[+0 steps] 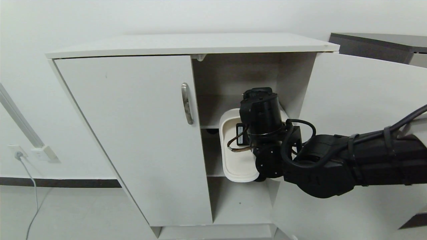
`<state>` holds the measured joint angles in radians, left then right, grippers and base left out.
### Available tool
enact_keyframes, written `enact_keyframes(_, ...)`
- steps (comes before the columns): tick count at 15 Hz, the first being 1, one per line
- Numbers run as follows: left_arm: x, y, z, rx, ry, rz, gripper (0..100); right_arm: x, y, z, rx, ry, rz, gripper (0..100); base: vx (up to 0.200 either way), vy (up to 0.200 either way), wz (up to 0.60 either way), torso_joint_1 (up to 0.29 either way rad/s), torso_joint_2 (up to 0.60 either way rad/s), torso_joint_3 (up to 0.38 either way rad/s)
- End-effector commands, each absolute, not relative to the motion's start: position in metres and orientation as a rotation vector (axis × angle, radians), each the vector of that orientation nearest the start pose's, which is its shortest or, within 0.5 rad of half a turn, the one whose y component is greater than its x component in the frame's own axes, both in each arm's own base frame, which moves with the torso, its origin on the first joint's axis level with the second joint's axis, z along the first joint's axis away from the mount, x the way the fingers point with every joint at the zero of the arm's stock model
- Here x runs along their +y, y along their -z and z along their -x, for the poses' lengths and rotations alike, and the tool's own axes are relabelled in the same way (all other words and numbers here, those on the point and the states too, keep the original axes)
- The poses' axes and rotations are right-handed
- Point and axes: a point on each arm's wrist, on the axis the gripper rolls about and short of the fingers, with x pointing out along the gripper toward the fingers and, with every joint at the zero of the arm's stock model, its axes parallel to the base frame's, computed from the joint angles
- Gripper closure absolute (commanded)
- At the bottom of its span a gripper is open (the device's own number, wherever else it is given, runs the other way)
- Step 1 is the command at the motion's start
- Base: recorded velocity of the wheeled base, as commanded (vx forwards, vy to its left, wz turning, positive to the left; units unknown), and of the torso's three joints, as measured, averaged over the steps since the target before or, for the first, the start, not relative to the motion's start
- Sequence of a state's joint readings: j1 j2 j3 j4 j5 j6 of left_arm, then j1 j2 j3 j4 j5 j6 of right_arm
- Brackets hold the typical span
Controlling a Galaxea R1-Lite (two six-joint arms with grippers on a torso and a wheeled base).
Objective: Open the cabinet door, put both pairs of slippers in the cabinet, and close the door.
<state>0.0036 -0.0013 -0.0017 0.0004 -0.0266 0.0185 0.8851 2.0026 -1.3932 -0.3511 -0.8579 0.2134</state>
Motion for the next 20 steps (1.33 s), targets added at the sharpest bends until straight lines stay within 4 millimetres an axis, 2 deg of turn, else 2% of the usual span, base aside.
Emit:
enact_keyframes(1, -0.001, -0.076, 0.023, -0.002, 0.023, -0.018, 100, 0.301, -0.213, -0.268, 0.164, -0.01, -0.02, 100, 0.2, 0.0, 0.0, 0.002, 0.0, 0.007)
enact_keyframes(5, -0.001, -0.076, 0.023, -0.002, 0.023, -0.018, 100, 0.301, -0.219, -0.271, 0.153, -0.024, -0.034, 100, 0.0, 0.0, 0.0, 0.0, 0.0, 0.0)
enact_keyframes(8, -0.001, -0.076, 0.023, -0.002, 0.023, -0.017, 100, 0.297, -0.222, -0.288, 0.162, -0.046, -0.044, 100, 0.0, 0.0, 0.0, 0.0, 0.0, 0.0)
enact_keyframes(9, -0.001, -0.076, 0.023, -0.002, 0.023, -0.017, 100, 0.297, -0.223, -0.288, 0.163, -0.047, -0.046, 100, 0.0, 0.0, 0.0, 0.0, 0.0, 0.0)
enact_keyframes(10, -0.001, -0.076, 0.023, -0.002, 0.023, -0.017, 100, 0.297, -0.224, -0.299, 0.165, -0.038, -0.048, 100, 0.0, 0.0, 0.0, 0.0, 0.0, 0.0)
enact_keyframes(14, -0.001, -0.076, 0.023, -0.002, 0.023, -0.017, 100, 0.302, -0.225, -0.32, 0.167, -0.038, -0.056, 100, 0.0, 0.0, 0.0, 0.0, 0.0, 0.0)
enact_keyframes(20, -0.001, -0.075, 0.023, 0.0, 0.023, -0.015, 100, 0.298, -0.225, -0.35, 0.149, -0.024, -0.083, 100, 0.0, 0.0, 0.0, 0.0, 0.0, 0.0)
